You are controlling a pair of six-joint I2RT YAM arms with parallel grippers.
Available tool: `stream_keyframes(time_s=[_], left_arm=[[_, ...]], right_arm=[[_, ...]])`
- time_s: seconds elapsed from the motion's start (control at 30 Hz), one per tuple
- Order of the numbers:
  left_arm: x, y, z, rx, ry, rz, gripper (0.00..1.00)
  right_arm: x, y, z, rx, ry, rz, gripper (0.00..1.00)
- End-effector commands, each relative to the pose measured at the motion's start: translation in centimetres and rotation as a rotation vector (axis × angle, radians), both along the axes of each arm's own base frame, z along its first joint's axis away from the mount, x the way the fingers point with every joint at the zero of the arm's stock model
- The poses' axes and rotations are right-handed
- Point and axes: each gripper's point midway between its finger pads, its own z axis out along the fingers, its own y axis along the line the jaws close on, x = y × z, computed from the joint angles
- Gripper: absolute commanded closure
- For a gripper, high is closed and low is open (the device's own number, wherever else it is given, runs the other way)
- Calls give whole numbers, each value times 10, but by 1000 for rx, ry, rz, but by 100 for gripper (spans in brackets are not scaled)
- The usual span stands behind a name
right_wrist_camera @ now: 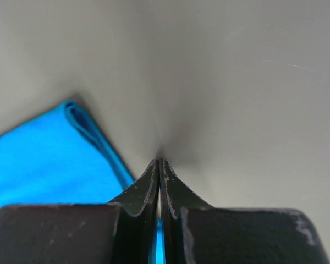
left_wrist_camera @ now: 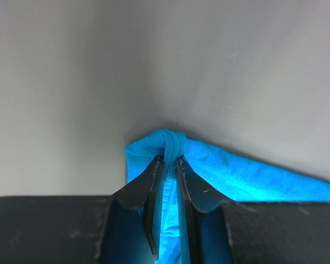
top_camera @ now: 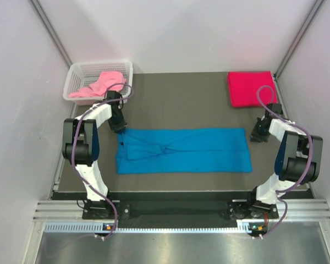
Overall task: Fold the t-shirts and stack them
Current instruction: Fold the tshirt
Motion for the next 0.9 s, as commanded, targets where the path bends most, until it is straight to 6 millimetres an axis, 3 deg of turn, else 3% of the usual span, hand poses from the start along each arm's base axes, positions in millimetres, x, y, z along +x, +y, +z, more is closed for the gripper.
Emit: stream_keyframes(time_s=[0.0, 0.23, 0.33, 0.53, 0.7, 0.87], left_arm=[[7, 12, -8, 48, 0, 32, 80], [17, 5, 13, 9, -59, 12, 74], [22, 4, 30, 5, -98, 8, 69], [27, 8, 53, 24, -139, 17, 68], [29, 7, 70, 65, -182, -22, 69], [31, -8, 73, 0, -206, -45, 72]], right_arm=[[-3, -10, 4, -36, -13, -31, 100], [0, -1, 13, 7, -48, -13, 99], [1, -2, 25, 0, -70, -19, 85], [8, 9, 40, 55, -117, 14, 76], [0, 23, 38, 124, -87, 46, 73], [-16, 23, 35, 107, -61, 40, 72]])
